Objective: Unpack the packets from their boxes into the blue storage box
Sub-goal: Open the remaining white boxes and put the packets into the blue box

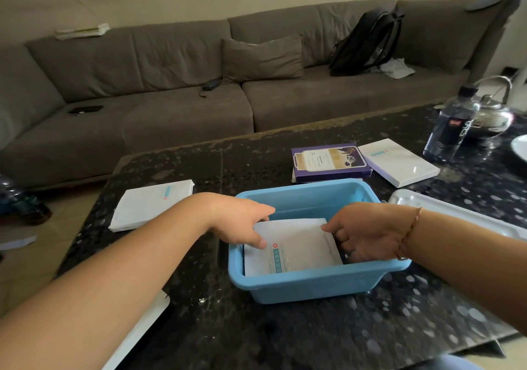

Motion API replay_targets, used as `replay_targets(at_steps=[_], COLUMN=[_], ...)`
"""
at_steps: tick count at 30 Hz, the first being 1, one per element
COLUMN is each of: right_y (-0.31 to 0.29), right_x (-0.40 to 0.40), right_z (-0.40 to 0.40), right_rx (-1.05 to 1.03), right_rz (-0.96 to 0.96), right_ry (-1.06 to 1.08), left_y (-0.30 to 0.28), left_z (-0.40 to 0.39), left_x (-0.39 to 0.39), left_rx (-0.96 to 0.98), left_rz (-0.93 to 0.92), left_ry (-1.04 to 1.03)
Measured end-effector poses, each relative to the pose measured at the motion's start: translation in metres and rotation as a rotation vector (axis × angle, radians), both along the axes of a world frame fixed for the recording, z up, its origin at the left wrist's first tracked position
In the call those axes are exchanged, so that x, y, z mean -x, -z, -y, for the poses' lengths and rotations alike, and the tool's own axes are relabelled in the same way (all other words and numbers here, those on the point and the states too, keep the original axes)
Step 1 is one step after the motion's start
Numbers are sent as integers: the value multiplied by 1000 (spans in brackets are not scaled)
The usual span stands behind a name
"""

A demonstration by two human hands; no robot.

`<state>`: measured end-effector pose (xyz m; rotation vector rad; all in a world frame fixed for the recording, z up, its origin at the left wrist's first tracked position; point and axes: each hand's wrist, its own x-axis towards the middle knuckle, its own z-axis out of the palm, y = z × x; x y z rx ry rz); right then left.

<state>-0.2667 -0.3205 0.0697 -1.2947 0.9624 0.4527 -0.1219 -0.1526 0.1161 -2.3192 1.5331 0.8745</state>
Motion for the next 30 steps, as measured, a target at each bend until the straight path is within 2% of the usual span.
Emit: replay_targets(at_steps=[7,11,13,15,17,18,20,21,23,24,26,30], right_y=[-6,-4,-12,-22,-38,-45,-58,-60,-52,-40,-10,52], right_x=[0,0,0,0,3,7,20,27,34,29,8,-56], right_z=[-4,-10,-19,-20,-32,-43,-82,-106,-152,-173,-206,-237], right_rx=[2,87,346,806,1178,1235,1143,1041,861,788,715,796], right_rz=[8,8,-9,37,225,375,772,956,1140,1139,1005,607], right_ry=[-23,-66,-198,-413,-480,-435,-305,-286,-367,-437,-583,-655], left_y=[7,10,8,1,-1,0,12,22,49,64,94,133], left_z=[-4,-6,-16,-41,-81,-104,-156,-183,-236,-260,-303,-338], left_x=[-1,-4,-5,-7,-13,-16,-22,-26,-31,-30,-26,-15], left_rx=[10,74,174,366,609,725,890,907,784,701,616,579], left_rz=[-35,-60,-120,-174,-208,-230,-223,-149,47,98,120,172], left_ry=[-18,-29,-73,-146,-249,-311,-424,-456,-472,-472,-470,-443])
